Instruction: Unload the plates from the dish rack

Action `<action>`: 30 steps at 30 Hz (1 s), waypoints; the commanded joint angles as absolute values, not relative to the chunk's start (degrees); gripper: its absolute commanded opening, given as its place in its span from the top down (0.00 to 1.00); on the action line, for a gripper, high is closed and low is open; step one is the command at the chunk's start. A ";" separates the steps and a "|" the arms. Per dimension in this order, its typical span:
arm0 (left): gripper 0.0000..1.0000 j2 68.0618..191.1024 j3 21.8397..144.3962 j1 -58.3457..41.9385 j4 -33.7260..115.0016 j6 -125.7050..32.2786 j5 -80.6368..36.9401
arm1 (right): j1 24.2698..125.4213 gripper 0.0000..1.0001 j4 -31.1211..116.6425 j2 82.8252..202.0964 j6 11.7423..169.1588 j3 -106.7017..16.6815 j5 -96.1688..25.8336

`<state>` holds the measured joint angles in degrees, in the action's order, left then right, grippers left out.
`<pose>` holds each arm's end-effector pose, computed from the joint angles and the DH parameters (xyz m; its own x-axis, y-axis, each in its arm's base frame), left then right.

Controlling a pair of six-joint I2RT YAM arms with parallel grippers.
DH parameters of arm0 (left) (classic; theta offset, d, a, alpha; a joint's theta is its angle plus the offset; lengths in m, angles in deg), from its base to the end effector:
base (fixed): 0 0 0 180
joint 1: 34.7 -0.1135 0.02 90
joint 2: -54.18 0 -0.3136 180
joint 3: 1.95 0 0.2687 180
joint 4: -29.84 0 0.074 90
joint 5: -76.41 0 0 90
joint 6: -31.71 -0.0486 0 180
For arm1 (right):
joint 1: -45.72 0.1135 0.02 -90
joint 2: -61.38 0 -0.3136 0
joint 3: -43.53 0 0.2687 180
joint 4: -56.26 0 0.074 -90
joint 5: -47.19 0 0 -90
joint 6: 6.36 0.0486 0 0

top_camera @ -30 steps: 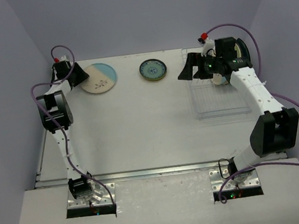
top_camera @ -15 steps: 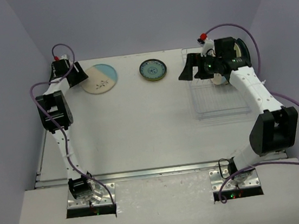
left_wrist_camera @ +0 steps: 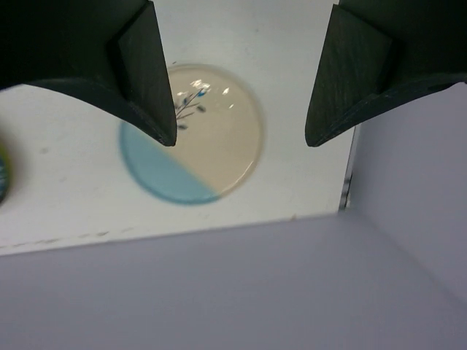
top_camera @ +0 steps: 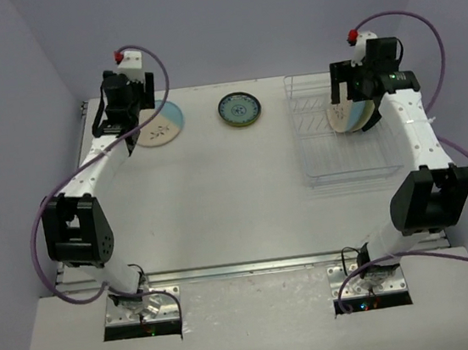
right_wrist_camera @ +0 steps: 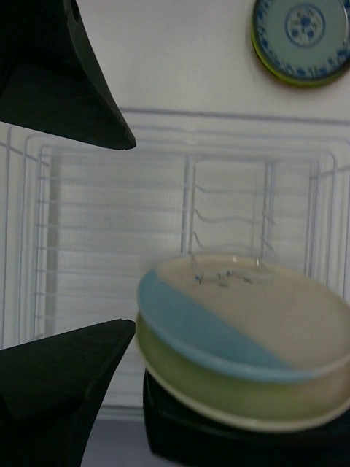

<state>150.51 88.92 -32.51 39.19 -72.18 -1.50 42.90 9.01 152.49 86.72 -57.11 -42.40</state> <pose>0.4396 -0.0066 0.3686 -0.2876 0.2459 -0.9257 -0.0988 0.9537 0.2841 0.3876 -0.0187 0.3965 -0.6078 0.0837 -0.7896 0.0763 0.9960 0.0469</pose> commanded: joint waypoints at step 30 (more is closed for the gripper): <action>0.31 144.54 80.37 -24.86 30.52 -76.64 0.74 | 35.35 0.23 2.16 177.49 86.27 -82.27 -43.48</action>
<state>144.23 79.50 -24.75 33.46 -77.28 0.81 35.09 1.01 174.83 85.77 -79.24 -43.63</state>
